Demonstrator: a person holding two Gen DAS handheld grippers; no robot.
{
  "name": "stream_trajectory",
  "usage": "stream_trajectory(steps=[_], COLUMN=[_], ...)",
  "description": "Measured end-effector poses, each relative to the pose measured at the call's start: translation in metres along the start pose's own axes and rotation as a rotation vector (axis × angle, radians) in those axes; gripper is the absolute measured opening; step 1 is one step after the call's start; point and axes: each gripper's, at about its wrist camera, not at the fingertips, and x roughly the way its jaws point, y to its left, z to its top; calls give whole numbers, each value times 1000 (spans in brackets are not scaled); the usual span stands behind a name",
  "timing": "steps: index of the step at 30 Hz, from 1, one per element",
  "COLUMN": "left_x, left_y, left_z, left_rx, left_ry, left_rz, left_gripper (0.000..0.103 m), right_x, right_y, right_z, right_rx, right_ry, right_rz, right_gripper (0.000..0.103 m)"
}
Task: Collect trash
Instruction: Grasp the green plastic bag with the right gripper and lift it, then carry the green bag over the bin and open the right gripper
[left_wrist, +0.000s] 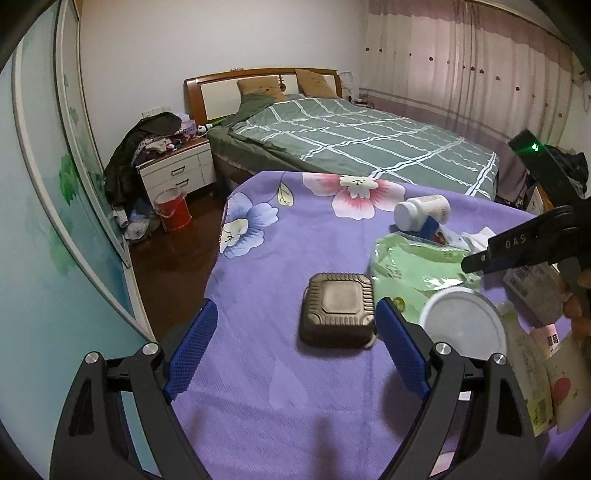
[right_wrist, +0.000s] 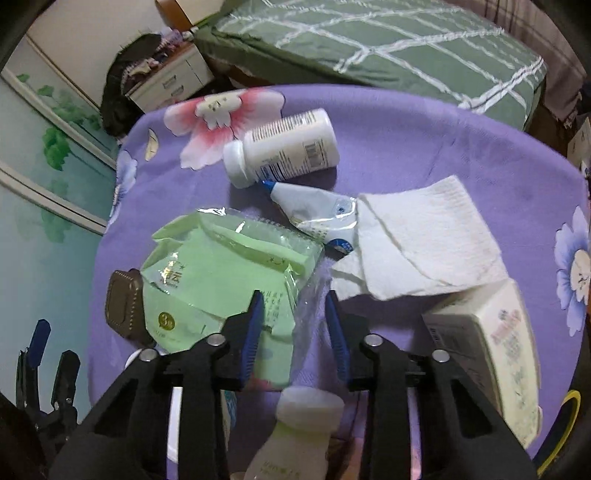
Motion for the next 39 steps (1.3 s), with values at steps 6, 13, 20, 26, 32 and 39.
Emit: stream_trajectory(steps=[6,13,20,26,32,39], left_x=[10,10,-2,-21,-41,-61], left_y=[7,11,10,2,-17,-43], left_z=[3,2,4,5,3,2], left_rx=[-15,-21,-17,-7,22,52], left_ry=[3,2,-17,-41,-63,-79], left_rz=[-8,-21,-20,-21,-38,-79], left_gripper=[87,87,87,87,87,87], right_x=[8,-9,-53,-110,-177,-224], right_y=[0,-2,-9,-27,-65,-144], right_z=[3,3,-3,-25,-70,-152], right_rx=[16,25,44,58,86,184], right_ry=[35,-18,-127,-244,-377,-472], right_rz=[-21,-20,17,60,83,22], right_gripper=[15,7,7,7,7,7])
